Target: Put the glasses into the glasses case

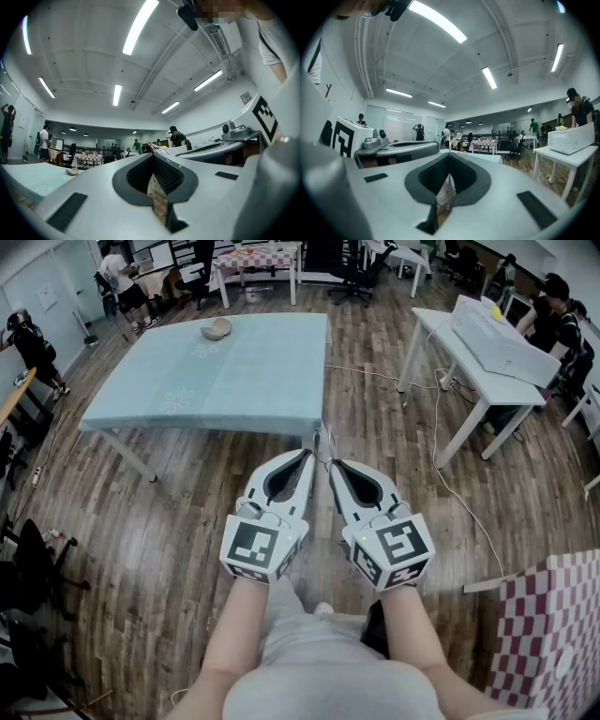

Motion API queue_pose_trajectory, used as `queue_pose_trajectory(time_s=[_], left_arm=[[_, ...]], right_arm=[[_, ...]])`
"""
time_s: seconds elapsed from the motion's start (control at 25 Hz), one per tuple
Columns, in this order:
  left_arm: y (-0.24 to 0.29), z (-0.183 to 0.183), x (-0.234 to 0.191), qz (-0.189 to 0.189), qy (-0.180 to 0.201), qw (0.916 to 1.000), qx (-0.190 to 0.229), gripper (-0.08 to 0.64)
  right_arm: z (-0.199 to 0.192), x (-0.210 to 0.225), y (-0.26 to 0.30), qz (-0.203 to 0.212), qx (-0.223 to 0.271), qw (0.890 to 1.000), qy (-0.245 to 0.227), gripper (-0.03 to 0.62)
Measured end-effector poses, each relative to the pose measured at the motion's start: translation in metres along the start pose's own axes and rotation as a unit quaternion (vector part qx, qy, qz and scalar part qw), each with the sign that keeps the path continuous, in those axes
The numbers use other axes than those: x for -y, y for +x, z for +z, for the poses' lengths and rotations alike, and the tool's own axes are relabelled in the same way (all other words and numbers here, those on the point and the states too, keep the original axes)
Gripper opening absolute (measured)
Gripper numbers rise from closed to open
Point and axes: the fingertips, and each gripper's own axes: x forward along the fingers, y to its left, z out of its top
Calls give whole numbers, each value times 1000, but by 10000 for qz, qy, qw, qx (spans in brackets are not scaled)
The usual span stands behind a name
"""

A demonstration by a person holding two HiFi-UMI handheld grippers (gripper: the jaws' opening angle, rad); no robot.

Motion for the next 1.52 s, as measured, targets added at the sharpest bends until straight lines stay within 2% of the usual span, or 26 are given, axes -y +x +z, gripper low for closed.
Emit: queue_pose_trajectory(time_s=[0.4,0.84,1.52], left_arm=[[7,6,-21,227,-2,9997,105,8],[24,4,-44,255,-21,9995,158,8],[50,-10,-114,301,-50,9995,43,8]], right_arm=[[7,2,17,106,21,9997,-208,11],[8,13,41,90,-4,9997,-232,11],[8,18,117,142,-37,9998,-124,11]])
